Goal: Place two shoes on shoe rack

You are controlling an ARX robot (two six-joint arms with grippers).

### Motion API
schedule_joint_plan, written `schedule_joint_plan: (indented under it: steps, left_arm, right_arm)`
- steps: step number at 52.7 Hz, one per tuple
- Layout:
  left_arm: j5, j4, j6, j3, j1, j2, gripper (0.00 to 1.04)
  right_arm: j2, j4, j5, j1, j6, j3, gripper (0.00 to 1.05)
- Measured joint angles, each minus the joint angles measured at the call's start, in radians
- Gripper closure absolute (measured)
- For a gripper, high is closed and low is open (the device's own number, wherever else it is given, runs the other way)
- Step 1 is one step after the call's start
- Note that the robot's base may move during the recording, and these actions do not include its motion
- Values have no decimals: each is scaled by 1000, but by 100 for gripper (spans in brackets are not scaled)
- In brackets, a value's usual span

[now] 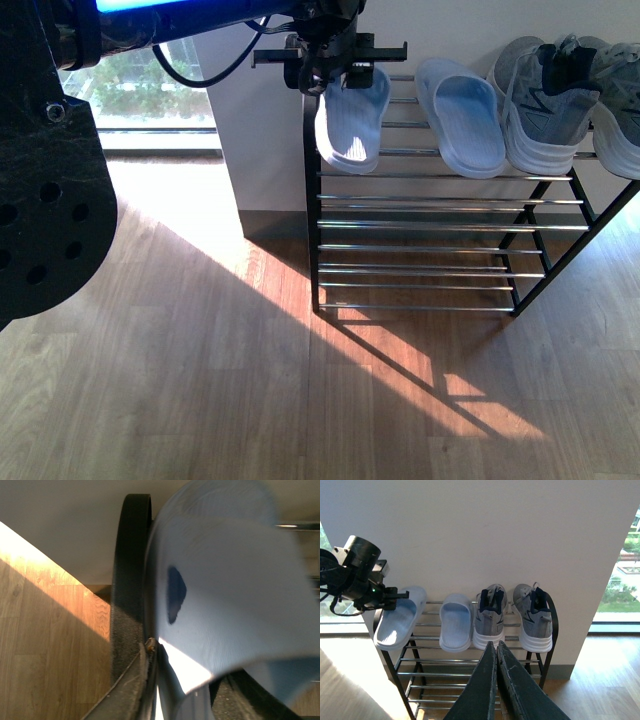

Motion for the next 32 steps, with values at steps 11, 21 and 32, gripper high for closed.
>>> schedule_joint_plan:
  steps: [11, 21, 32]
  left_arm:
    - [27, -16, -34, 8, -5, 0, 47]
    - [53, 2, -74, 9, -14, -2, 13]
    - [27, 48, -91, -45, -18, -43, 11]
  right_arm:
    - [-2, -1, 0, 0, 0, 0, 103]
    - [-2, -1, 0, 0, 0, 0, 103]
    - [-3, -1, 0, 0, 0, 0, 103]
